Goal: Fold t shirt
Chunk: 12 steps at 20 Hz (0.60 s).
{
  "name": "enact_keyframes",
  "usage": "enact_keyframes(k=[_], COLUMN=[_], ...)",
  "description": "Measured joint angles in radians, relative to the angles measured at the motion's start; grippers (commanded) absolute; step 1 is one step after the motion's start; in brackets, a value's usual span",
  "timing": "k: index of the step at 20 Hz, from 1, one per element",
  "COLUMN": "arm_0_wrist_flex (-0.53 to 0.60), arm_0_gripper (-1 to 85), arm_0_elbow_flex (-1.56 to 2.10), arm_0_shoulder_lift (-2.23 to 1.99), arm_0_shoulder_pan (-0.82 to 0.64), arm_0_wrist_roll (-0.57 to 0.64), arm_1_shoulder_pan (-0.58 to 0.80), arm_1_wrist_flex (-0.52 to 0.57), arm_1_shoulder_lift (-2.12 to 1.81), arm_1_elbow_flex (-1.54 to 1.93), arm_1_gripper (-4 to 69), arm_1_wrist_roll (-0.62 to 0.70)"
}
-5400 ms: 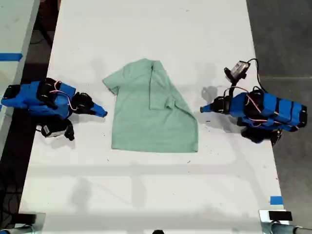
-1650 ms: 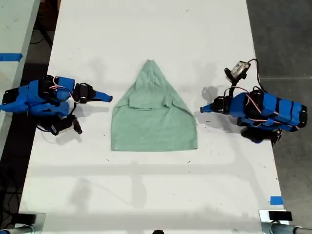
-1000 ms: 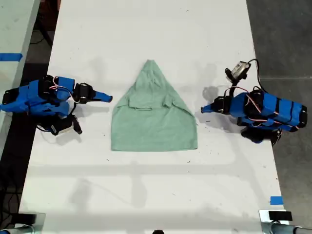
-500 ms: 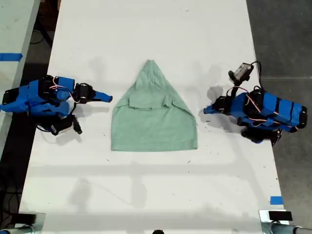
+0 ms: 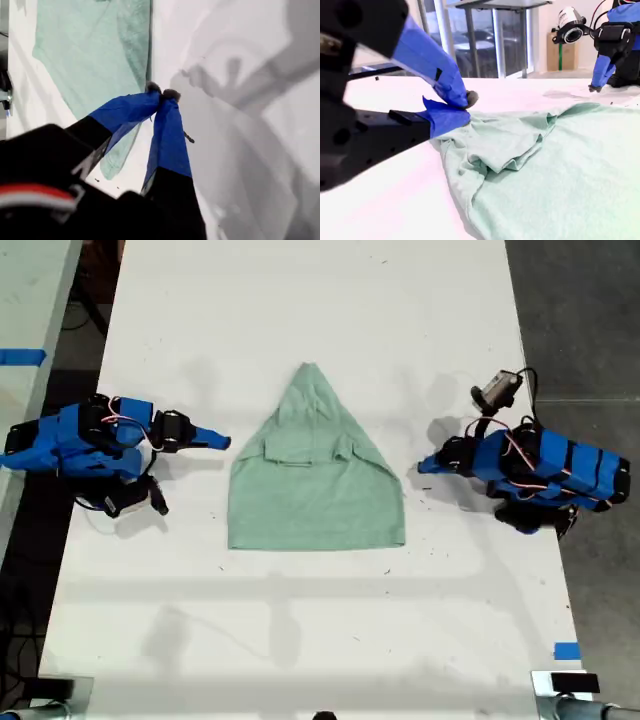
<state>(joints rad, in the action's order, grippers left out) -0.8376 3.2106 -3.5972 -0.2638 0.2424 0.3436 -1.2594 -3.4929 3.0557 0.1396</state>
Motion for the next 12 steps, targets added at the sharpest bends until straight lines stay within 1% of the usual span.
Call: enact_keyframes(k=[12], arm_0_wrist_flex=[0.000], arm_0_gripper=[-0.2], arm_0_elbow_flex=[0.000], arm_0_shoulder_lift=[0.000], arm_0_shoulder_pan=[0.000], arm_0_wrist_roll=[0.000], arm_1_shoulder_pan=[0.000], arm_1_wrist_flex=[0.000], arm_1_shoulder_lift=[0.000], arm_1_elbow_flex=[0.000], arm_1_gripper=[1.2], arm_1_wrist_roll=[-0.009])
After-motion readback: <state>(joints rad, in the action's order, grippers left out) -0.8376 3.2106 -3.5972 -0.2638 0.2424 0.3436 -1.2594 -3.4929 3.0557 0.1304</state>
